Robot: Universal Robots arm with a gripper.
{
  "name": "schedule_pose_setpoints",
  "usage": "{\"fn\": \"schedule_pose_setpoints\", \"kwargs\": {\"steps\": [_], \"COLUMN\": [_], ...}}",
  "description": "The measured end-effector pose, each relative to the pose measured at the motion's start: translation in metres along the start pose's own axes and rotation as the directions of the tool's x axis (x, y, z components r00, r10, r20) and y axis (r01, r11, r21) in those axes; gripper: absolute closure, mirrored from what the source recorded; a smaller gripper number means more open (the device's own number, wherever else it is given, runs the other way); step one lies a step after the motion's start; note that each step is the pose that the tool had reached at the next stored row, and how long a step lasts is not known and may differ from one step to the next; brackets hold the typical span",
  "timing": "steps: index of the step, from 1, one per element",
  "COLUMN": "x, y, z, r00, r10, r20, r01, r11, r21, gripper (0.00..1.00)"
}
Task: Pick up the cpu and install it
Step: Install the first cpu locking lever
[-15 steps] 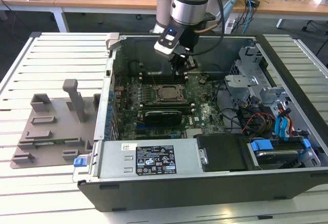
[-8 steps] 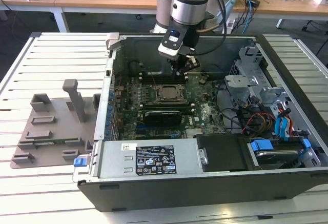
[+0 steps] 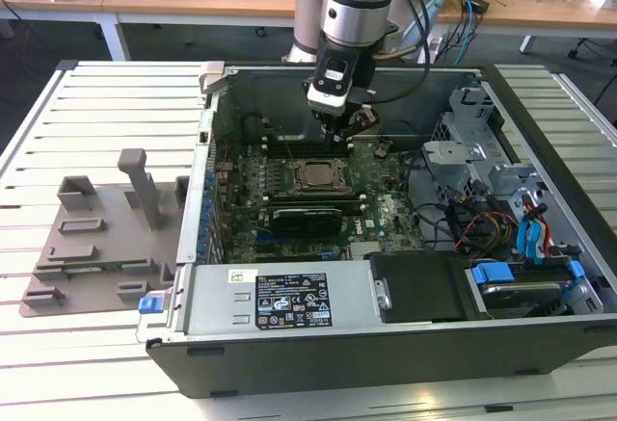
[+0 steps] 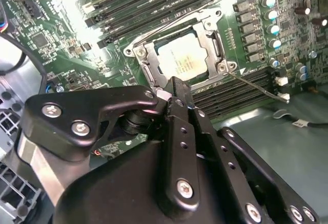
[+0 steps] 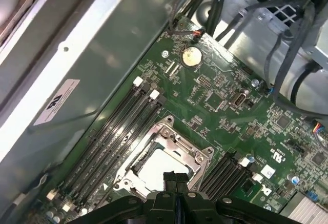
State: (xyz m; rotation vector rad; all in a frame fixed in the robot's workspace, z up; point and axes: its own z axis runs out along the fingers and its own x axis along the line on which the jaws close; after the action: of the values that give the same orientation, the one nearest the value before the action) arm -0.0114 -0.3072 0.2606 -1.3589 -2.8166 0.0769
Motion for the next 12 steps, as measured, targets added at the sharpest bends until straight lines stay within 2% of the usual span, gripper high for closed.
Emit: {"fn": "schedule_pose_setpoints", "kwargs": {"steps": [3,5,8,10,12], "x": [0.0,-0.0001,-0.0001,-0.0001,-0.0001], "y": [0.0,0.0001,0.0001,0.0001,0.0001], "z": [0.0,0.0,0.0,0.0,0.0], "r00": [0.9989,0.9968,0.9901,0.9871,0.9802], "r10": [-0.046,-0.08,-0.14,-0.16,-0.198], "r20": [0.0023,0.0041,0.0071,0.0081,0.0101], "r01": [0.046,0.08,0.14,0.16,0.198], "r11": [0.9989,0.9968,0.9901,0.9872,0.9802], "r21": [-0.0004,-0.0006,-0.0008,-0.0008,-0.0009], "gripper": [0.89,0.89,0.89,0.89,0.89]}}
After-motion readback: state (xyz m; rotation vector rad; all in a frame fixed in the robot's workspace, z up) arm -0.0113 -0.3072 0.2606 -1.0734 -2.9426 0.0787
